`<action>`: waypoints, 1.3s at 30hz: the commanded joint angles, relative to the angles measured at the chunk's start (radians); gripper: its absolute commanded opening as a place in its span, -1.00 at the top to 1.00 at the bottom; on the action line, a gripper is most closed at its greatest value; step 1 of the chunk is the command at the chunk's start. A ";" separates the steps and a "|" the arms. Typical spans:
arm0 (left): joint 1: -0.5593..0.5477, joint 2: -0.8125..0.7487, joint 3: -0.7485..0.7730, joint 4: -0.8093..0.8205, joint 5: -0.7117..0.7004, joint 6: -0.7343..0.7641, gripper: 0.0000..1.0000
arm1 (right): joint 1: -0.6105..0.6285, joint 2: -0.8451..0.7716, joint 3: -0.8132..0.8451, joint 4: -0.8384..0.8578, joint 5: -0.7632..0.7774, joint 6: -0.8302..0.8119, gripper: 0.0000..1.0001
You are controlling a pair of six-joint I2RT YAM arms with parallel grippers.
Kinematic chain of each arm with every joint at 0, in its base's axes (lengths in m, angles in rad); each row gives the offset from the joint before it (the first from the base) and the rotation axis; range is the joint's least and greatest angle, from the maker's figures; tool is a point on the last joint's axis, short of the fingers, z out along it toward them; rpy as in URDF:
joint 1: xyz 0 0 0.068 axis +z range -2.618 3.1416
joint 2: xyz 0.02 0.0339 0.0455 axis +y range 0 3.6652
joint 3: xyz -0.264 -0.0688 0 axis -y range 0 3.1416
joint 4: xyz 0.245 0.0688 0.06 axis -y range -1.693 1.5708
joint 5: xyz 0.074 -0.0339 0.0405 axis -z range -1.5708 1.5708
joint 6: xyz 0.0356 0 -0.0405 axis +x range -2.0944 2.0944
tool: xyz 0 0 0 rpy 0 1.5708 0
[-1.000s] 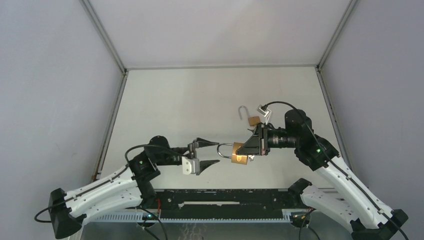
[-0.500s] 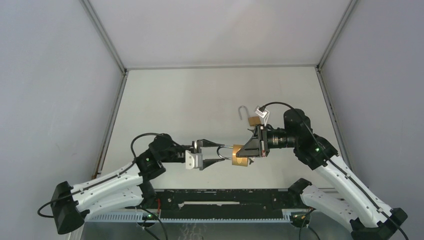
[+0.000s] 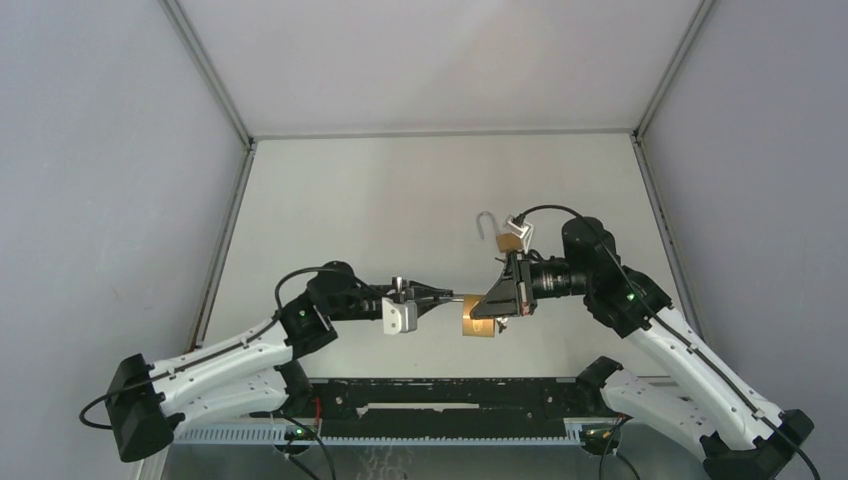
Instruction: Unlock with the key
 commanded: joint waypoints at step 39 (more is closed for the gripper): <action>-0.004 -0.321 -0.044 -0.193 -0.585 -0.491 -0.24 | -0.175 0.170 -0.088 0.201 0.414 0.165 1.00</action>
